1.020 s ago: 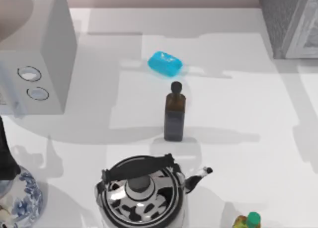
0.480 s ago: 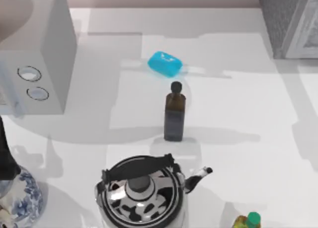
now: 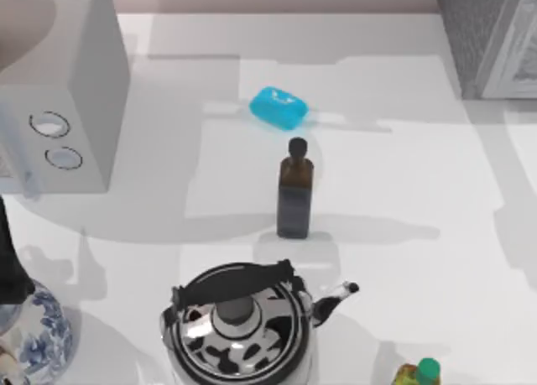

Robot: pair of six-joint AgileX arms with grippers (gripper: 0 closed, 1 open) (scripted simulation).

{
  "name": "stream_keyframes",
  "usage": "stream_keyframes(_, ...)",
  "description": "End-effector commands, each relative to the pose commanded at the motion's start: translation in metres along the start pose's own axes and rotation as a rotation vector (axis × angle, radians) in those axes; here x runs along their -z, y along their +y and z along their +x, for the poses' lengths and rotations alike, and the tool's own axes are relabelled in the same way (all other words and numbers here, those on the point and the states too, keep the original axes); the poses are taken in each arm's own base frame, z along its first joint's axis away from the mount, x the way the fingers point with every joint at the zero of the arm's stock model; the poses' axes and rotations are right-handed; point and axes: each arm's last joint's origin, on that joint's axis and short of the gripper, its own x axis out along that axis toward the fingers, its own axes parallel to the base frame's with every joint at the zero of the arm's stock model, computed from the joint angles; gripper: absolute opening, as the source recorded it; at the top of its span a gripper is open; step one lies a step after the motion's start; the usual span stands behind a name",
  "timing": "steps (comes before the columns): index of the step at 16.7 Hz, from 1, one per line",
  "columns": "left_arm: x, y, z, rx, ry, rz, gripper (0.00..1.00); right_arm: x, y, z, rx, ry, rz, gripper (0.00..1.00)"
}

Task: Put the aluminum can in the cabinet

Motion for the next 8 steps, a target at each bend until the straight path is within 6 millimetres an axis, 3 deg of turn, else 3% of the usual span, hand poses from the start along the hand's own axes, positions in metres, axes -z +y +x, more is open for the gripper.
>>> stream_keyframes(2, 0.0, 0.0, 0.0, 0.0, 0.0, 0.0, 1.0, 0.0, 0.0, 0.0, 0.0, 0.0, 0.0, 0.98)
stream_keyframes(8, 0.0, 0.0, 0.0, 0.0, 0.0, 0.0, 1.0, 0.0, 0.0, 0.0, 0.0, 0.0, 0.0, 1.0)
